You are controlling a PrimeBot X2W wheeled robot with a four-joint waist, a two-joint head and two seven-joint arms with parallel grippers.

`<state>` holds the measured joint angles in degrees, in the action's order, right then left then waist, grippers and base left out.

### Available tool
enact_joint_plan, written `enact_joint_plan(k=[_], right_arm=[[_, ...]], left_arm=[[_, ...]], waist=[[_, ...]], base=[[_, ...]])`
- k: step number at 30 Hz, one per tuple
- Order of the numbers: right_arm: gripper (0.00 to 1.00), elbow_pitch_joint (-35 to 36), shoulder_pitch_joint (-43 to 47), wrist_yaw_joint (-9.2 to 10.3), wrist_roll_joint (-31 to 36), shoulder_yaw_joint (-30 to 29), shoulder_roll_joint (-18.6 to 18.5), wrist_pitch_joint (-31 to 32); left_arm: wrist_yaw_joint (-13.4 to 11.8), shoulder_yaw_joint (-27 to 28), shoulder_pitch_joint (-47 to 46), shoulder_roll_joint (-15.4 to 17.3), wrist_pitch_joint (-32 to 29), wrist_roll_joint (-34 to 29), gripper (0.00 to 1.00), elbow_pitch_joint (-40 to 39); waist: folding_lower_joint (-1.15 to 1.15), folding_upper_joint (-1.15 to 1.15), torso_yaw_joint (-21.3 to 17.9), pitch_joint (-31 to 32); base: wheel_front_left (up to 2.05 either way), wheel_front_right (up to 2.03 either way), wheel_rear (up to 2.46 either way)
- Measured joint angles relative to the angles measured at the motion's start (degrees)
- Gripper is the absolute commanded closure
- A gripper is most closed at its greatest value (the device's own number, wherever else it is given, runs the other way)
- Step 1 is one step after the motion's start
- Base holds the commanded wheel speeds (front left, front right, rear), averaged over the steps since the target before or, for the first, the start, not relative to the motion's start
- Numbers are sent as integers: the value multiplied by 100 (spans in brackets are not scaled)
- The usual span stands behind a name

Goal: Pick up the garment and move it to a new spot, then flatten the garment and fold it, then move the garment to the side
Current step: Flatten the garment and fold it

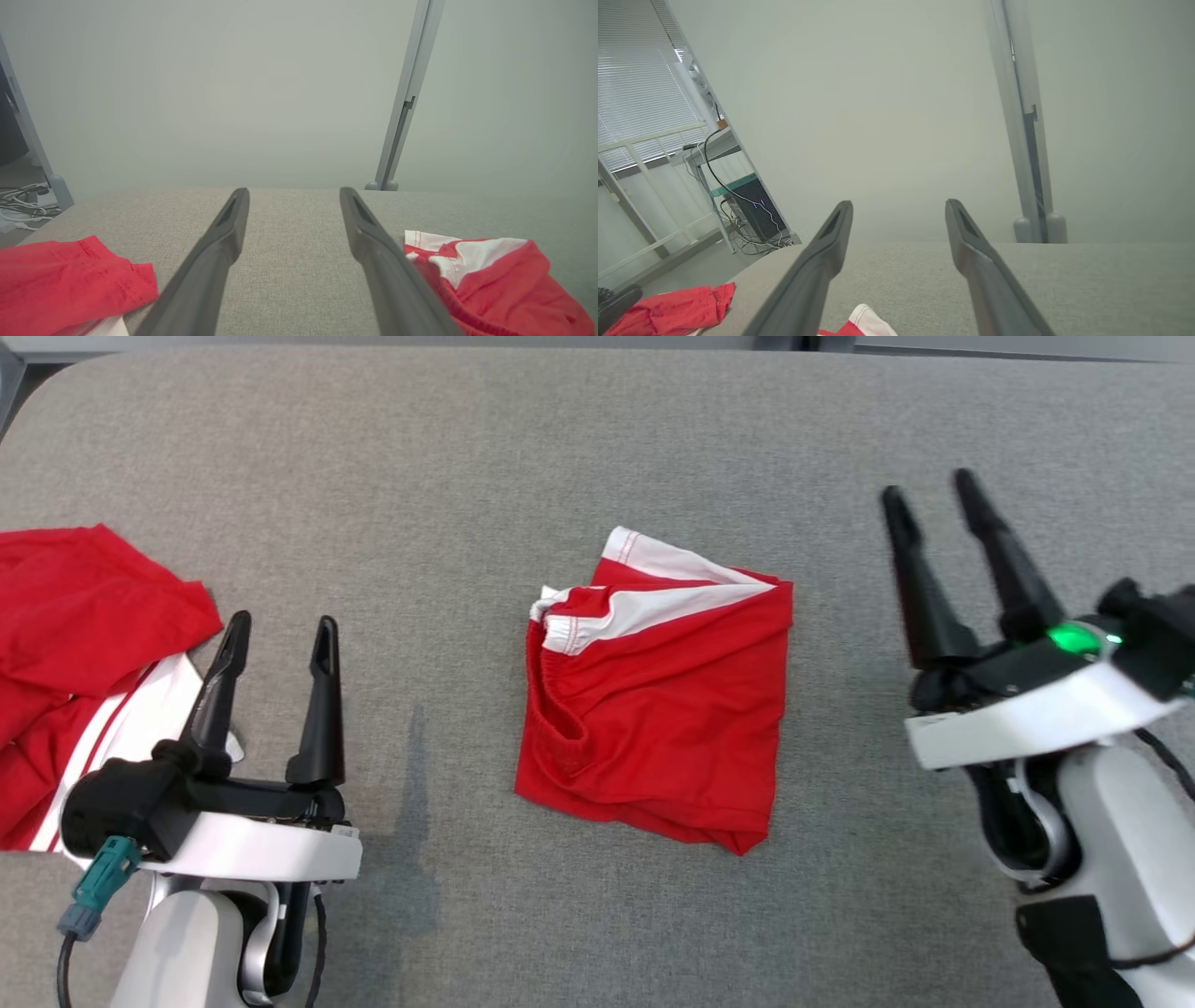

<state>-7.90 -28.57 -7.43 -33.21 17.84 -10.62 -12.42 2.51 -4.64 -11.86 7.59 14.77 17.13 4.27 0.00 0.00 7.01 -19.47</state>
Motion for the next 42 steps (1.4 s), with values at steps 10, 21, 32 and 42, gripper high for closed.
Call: enact_joint_plan(k=[10,21,32,42], right_arm=[[0,904,1267,0,1570,-1679,260,367],[0,1273,2181,0,1885,-1928,550,742],[0,1401,2816,0,1963,-1952,593,1103],[0,1500,3243,0,2005,-2039,623,1336]], left_arm=[[-108,155,252,170,-75,54,0,-164],[-175,153,637,241,-165,88,0,-256],[-193,56,1216,326,-311,105,0,-371],[-259,-52,1639,427,-597,62,0,-563]], waist=[[0,0,-246,219],[0,0,-322,753],[0,0,-344,1397],[0,0,-412,1888]], base=[[0,0,0],[0,0,0],[0,0,0],[0,0,0]])
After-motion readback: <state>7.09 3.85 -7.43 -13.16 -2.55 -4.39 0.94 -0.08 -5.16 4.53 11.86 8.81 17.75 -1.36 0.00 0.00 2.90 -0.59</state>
